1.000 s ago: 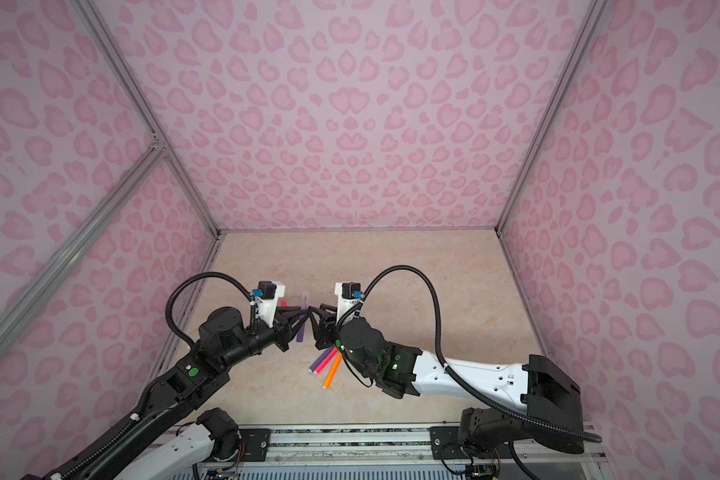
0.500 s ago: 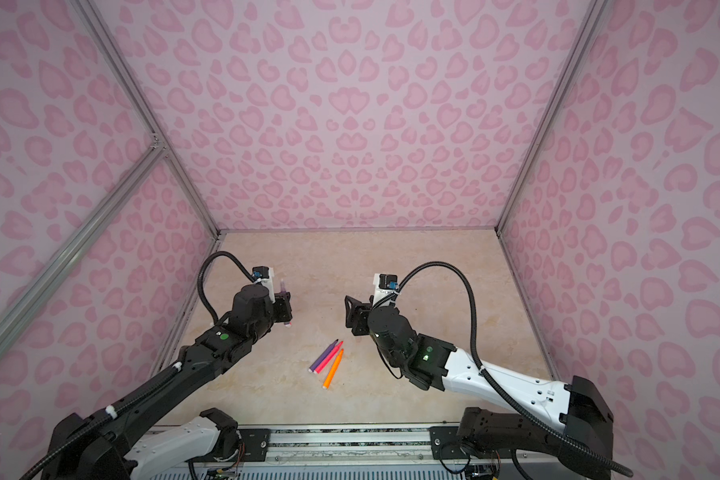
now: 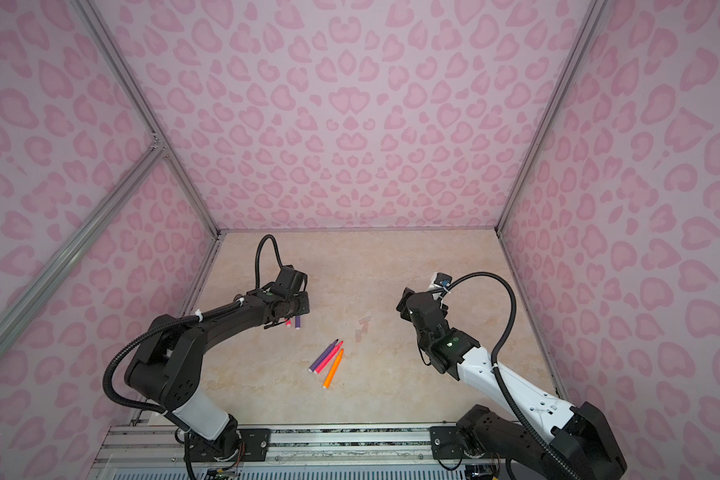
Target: Insert the pens into the pen caps
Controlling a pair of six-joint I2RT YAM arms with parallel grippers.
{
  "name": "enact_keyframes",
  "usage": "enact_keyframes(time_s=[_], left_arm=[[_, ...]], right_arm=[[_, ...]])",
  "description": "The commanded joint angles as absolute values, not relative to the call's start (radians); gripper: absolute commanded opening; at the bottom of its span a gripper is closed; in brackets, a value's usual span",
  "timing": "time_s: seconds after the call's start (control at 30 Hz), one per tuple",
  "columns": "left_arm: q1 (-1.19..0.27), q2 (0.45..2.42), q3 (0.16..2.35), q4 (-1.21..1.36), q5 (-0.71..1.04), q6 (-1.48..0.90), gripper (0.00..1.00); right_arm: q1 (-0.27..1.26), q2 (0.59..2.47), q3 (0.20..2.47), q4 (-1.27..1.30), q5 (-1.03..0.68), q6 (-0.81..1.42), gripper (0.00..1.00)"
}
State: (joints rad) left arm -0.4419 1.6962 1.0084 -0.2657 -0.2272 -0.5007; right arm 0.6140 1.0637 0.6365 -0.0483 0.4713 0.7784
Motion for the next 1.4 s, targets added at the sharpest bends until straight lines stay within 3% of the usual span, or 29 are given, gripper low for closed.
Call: enact_keyframes(time_s=[0.0, 0.13, 0.23, 0.37, 0.5, 0.7, 0.8, 1.07, 1.2, 1.27, 1.37], left_arm=[[-0.430, 1.761, 1.061, -0.301, -0.218, -0.484, 0.04], [-0.411, 1.813, 1.093, -0.312, -0.200, -0.474, 0.03], [-0.388, 1.836, 1.101, -0.320, -0.183, -0.480, 0.03], [-0.367, 1.832, 1.098, -0.329, -0.200, -0.486, 0.03], [-0.365, 1.844, 1.112, -0.343, -0.208, -0.482, 0.03], [-0.364, 1.880, 1.139, -0.367, -0.190, -0.479, 0.03], [-0.365, 1.884, 1.142, -0.373, -0.194, -0.477, 0.03], [-0.364, 1.868, 1.136, -0.377, -0.207, -0.463, 0.20], [-0.365, 1.828, 1.107, -0.349, -0.195, -0.450, 0.35], [-0.365, 1.805, 1.092, -0.340, -0.208, -0.447, 0.44], [-0.371, 1.769, 1.069, -0.320, -0.207, -0.437, 0.47]], right_arm=[[0.610, 1.064, 0.604, 0.026, 0.623, 0.801, 0.82], [0.611, 1.042, 0.569, 0.046, 0.902, 0.890, 0.88], [0.602, 1.061, 0.529, 0.244, 0.948, 0.783, 0.87], [0.604, 1.102, 0.565, 0.246, 1.023, 0.749, 0.83], [0.585, 1.091, 0.429, 0.586, 0.939, 0.525, 0.90], [0.439, 1.153, 0.542, 0.245, 0.788, 0.583, 0.94], [0.393, 1.187, 0.495, 0.304, 0.763, 0.560, 0.94], [0.312, 1.256, 0.499, 0.308, 0.691, 0.614, 0.95], [0.286, 1.285, 0.530, 0.258, 0.686, 0.654, 0.95], [0.239, 1.283, 0.525, 0.245, 0.629, 0.686, 0.95], [0.162, 1.276, 0.504, 0.255, 0.527, 0.726, 0.95]])
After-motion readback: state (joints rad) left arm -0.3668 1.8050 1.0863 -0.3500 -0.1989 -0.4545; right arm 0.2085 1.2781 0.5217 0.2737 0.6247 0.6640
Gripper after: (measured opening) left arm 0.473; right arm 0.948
